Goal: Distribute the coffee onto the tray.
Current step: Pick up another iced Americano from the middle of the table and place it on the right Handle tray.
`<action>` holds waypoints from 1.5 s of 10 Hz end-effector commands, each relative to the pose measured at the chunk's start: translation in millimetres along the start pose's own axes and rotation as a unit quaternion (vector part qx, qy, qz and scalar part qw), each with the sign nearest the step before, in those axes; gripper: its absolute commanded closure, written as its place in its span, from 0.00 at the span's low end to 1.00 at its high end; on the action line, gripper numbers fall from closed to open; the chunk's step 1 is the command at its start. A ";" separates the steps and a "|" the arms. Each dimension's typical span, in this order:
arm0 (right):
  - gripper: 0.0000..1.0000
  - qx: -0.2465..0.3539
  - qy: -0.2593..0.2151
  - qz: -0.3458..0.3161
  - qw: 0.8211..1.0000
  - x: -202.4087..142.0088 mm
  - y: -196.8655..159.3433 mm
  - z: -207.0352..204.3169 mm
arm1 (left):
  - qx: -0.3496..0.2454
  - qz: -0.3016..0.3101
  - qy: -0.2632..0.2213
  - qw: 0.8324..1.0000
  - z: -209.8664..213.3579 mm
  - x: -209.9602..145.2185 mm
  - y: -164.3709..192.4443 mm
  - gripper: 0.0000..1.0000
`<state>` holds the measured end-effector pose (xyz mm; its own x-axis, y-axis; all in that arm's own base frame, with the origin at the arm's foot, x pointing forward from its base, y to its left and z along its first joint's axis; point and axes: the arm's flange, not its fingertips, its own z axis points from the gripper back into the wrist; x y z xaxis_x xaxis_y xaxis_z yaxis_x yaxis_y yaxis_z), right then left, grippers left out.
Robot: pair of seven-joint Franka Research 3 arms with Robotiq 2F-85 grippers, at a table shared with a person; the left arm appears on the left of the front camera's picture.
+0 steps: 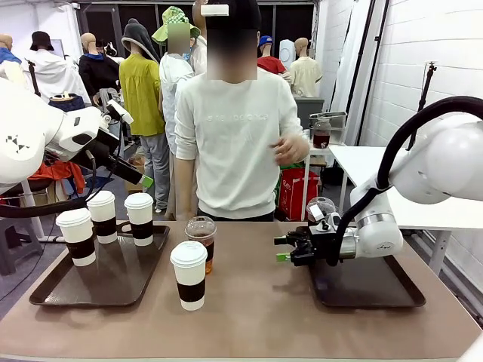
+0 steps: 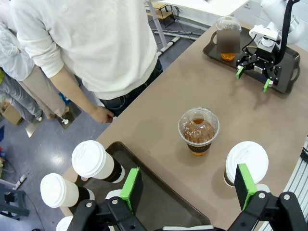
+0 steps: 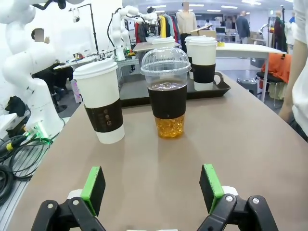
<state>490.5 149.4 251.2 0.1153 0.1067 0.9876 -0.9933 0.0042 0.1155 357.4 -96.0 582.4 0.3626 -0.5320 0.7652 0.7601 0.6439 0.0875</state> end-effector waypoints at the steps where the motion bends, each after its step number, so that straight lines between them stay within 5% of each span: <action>1: 0.00 -0.012 0.000 -0.007 1.000 1.2 -7.3 -20.5 | -0.007 0.001 -0.004 1.000 -0.2 -0.2 1.4 0.00; 7: 0.00 0.005 0.007 -0.006 1.000 10.0 -14.7 -80.4 | -0.007 0.001 -0.004 1.000 -0.2 -0.2 1.4 0.00; 15: 0.00 -0.005 0.001 -0.021 1.000 6.1 1.2 -12.6 | -0.007 0.001 -0.004 1.000 -0.2 -0.2 1.4 0.00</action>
<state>497.5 167.3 252.0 0.1459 0.1091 0.9833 -0.9891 0.0341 0.1430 357.4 -95.9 582.4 0.3627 -0.5319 0.7652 0.7600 0.6440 0.0874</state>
